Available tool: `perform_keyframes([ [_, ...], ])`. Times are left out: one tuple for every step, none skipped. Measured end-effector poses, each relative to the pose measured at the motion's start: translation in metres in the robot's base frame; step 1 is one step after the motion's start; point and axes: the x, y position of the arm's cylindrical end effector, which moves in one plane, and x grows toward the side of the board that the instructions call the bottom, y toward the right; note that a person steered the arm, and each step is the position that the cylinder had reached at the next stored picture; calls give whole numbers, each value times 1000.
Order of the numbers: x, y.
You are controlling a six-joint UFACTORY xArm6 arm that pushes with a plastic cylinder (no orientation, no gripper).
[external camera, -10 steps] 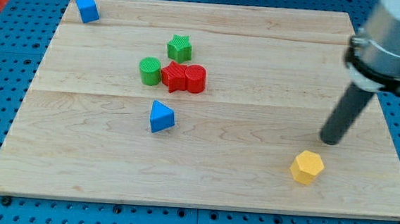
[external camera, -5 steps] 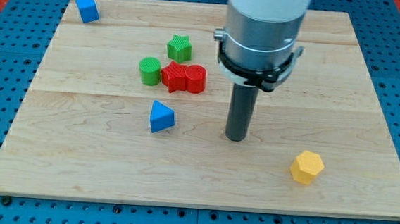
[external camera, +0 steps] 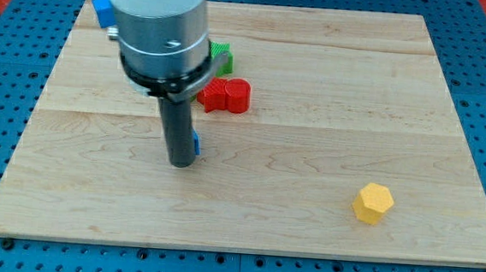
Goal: Push the yellow hexagon and blue triangle diagonal to each other
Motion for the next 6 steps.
perform_keyframes([
  [-27, -23],
  [-55, -63],
  [-76, -44],
  [-84, -57],
  [-59, -61],
  [-58, -34],
])
